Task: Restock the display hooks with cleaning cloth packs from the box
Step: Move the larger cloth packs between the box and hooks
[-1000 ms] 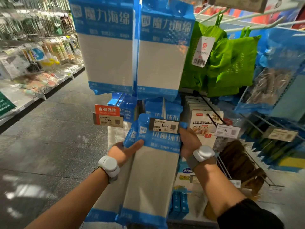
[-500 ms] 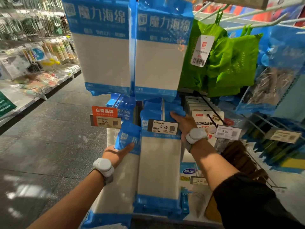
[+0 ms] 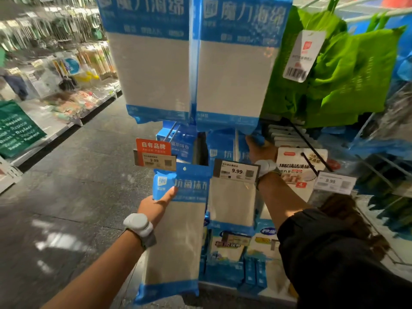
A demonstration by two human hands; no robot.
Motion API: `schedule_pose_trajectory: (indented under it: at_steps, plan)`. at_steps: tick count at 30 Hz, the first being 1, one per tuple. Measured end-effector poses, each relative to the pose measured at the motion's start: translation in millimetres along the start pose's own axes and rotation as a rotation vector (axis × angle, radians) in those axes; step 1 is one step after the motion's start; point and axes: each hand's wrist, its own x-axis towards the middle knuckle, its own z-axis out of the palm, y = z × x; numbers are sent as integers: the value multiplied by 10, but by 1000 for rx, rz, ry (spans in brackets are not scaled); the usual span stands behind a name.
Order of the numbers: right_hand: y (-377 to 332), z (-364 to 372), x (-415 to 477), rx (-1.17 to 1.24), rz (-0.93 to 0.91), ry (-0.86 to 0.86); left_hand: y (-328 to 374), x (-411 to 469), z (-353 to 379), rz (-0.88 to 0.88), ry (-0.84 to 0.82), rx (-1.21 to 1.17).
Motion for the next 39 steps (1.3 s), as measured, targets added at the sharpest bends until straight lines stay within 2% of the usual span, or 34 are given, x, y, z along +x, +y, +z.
schedule_pose_trajectory:
  at_steps: [4,7,9,11,14,16,18,20,26,35,39]
  plan:
    - [-11,-24,-52,-50,-117,37,-5,-54,67,-29,-124,-60]
    - [91,-84,-83,-64,-69,-27,28,-105,166,-18,-236,-74]
    - [225,-154,-101,41,-56,-71,87,-167,247,-1,-282,-75]
    - [246,-259,-324,146,-62,-93,99,-175,325,23,-319,-88]
    - [231,-401,-775,151,-22,-112,101,-191,409,17,-366,-138]
    - [337,-445,-966,307,65,-163,97,-212,475,-18,-407,-148]
    - [388,-475,-1076,357,224,-314,82,-261,558,-42,-448,-178]
    - [405,-492,-1112,380,381,-394,93,-302,627,-78,-480,-209]
    - [485,-660,-1163,417,482,-389,285,-275,719,-85,-449,-458]
    - [196,-727,-984,523,393,-439,626,-220,788,24,-463,-484]
    - [90,-644,-879,463,355,-419,692,-74,800,36,-480,-499]
